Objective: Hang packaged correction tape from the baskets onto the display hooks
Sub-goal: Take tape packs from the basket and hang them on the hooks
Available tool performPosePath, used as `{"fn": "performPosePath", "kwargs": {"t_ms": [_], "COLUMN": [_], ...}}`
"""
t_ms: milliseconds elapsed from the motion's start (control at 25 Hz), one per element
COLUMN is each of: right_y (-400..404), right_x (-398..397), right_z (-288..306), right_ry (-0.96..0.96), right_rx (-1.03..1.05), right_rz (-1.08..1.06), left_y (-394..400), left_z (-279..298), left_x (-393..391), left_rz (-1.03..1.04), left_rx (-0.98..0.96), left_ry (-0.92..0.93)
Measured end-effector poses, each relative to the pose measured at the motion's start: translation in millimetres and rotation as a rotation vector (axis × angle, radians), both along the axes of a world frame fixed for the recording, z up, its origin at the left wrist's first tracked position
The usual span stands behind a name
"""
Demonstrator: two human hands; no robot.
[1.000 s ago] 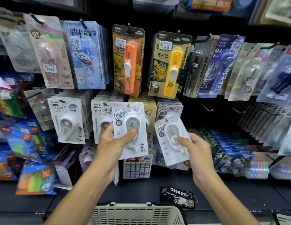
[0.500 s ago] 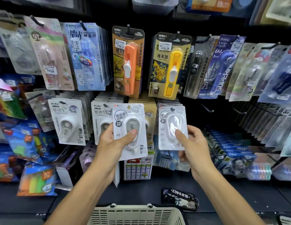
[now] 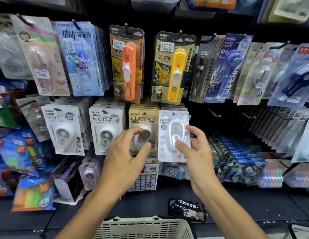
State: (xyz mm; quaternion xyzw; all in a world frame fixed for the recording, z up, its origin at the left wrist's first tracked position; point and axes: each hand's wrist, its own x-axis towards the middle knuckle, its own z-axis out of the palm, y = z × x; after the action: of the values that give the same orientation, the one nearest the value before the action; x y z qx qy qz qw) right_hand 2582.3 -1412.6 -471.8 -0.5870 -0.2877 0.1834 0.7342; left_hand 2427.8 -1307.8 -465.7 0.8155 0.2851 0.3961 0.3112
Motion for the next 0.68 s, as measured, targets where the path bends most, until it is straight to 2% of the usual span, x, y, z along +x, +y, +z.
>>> {"fn": "performPosePath", "kwargs": {"t_ms": [40,80,240,600,680], "right_y": [-3.7,-6.7,-14.0,-9.9,-2.9], "right_x": [4.6,7.3,3.9,17.2,21.5], "right_z": [-1.6,-4.7,-13.0,-23.6,-27.8], "right_ry": [0.007,0.012,-0.010,-0.093,-0.100], "right_rx": [-0.034,-0.038,0.002,-0.021,-0.088], "right_rz": [-0.043,-0.077,-0.129,-0.037,-0.052], "left_y": [3.7,8.4,22.6,30.8,33.6], "left_z": [-2.5,-5.4,-20.0,-31.6,-30.9], "left_x": [-1.9,-3.1,-5.0,-2.8,-3.8], "left_rz": [0.072,0.108,0.155,0.151,0.167], "left_rx": [0.158,0.232,0.259,0.365,0.383], "left_ry": [0.069,0.144,0.367,0.392,0.398]}}
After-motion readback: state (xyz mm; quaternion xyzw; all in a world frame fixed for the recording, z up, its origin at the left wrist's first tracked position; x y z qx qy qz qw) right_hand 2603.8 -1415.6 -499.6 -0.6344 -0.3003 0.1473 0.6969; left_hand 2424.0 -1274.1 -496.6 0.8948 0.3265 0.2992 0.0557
